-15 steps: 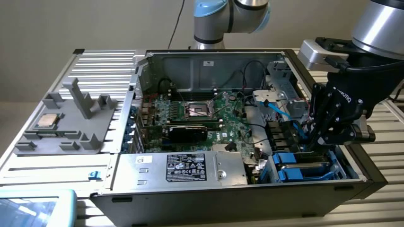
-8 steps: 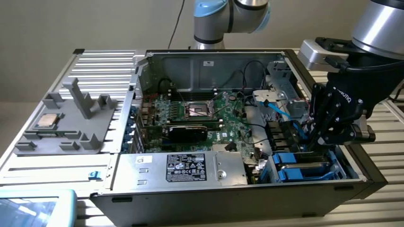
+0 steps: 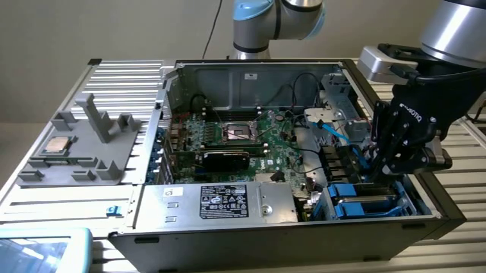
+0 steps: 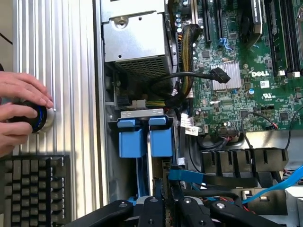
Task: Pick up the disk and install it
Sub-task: 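Insert the first disk wire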
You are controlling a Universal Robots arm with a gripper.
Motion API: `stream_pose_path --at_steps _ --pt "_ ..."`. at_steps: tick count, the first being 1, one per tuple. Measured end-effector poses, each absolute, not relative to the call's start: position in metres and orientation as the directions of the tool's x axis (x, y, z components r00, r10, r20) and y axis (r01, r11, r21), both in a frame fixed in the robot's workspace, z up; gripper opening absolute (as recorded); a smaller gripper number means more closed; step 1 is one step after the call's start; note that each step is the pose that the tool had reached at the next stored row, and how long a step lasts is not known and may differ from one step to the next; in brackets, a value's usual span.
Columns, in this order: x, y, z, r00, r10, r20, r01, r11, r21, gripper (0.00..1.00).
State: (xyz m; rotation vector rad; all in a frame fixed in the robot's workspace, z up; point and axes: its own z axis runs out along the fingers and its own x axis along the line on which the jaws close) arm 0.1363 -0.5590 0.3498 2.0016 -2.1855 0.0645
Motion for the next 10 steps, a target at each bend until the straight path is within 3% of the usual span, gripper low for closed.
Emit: stream_pose_path --at_steps 10 --pt "0.1363 -0.5573 0.3475 -0.056 -0.985 0.165 -0.992 0.073 0.103 0.16"
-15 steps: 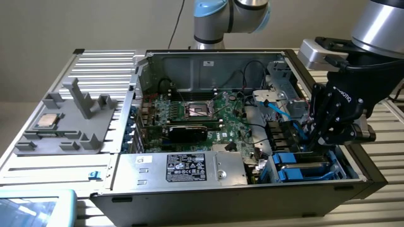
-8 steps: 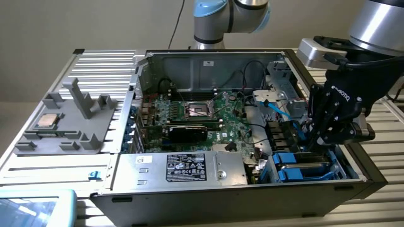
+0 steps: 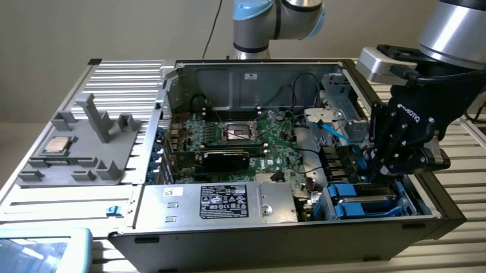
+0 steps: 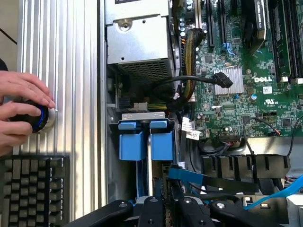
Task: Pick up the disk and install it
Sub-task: 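Insert the first disk wire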
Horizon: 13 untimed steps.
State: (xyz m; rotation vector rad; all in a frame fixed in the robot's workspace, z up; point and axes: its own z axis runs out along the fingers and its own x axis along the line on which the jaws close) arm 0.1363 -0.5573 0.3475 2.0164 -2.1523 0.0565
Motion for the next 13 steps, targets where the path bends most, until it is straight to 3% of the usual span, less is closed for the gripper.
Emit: stream_pose_path --at_steps 5,13 --pt "0.1371 -0.5523 0.3463 -0.054 -0.979 0.194 -0.991 0.076 0.108 0.16" --pt "0.1455 -0.5486 0.3418 -0.050 -0.979 0.198 -0.989 0.076 0.125 0.16"
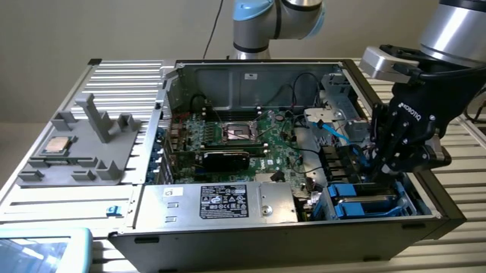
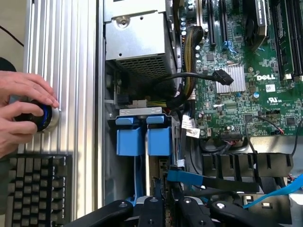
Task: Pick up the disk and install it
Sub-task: 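Insert the first disk wire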
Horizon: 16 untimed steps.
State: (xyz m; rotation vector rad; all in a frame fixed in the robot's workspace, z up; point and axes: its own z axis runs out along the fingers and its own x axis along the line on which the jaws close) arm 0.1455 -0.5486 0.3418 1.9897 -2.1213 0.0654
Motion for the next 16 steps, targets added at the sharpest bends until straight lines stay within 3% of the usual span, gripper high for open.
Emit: stream_pose_path --at_steps 16 --pt "0.1453 -0.5488 0.3371 -0.048 -0.977 0.209 -0.988 0.078 0.136 0.16"
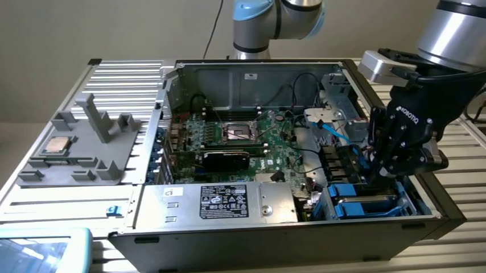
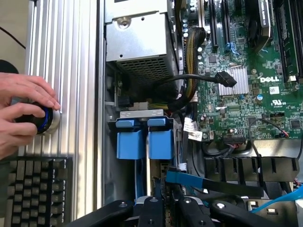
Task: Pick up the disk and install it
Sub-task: 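Insert the first disk wire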
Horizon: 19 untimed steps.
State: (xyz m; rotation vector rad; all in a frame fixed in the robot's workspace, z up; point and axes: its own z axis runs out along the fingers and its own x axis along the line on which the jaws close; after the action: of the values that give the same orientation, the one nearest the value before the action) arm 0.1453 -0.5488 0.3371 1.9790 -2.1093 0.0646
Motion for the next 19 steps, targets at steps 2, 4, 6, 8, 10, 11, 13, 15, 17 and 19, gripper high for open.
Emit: stream_pose_path --at_steps 2,4,6,8,10,11,13,15,17,19 --pt "0.1452 -0.5488 0.3365 -0.048 -0.975 0.215 -0.988 0.078 0.135 0.16" --pt "0.1452 -0.5489 0.3358 -0.048 -0.974 0.220 -0.988 0.079 0.134 0.16" --pt "0.1451 -0.5489 0.3349 -0.048 -0.974 0.221 -0.988 0.079 0.134 0.16" --pt "0.1451 -0.5489 0.3342 -0.048 -0.974 0.221 -0.988 0.079 0.134 0.16" --pt "0.1448 -0.5488 0.3337 -0.048 -0.974 0.222 -0.988 0.079 0.134 0.16" --pt "0.1443 -0.5487 0.3334 -0.048 -0.974 0.222 -0.988 0.079 0.134 0.16" --pt "0.1431 -0.5477 0.3328 -0.048 -0.973 0.224 -0.988 0.080 0.134 0.16" --pt "0.1426 -0.5462 0.3325 -0.048 -0.973 0.228 -0.988 0.080 0.133 0.16" --pt "0.1425 -0.5437 0.3321 -0.048 -0.971 0.236 -0.988 0.081 0.132 0.16" --pt "0.1424 -0.5416 0.3319 -0.047 -0.968 0.248 -0.988 0.082 0.131 0.16"
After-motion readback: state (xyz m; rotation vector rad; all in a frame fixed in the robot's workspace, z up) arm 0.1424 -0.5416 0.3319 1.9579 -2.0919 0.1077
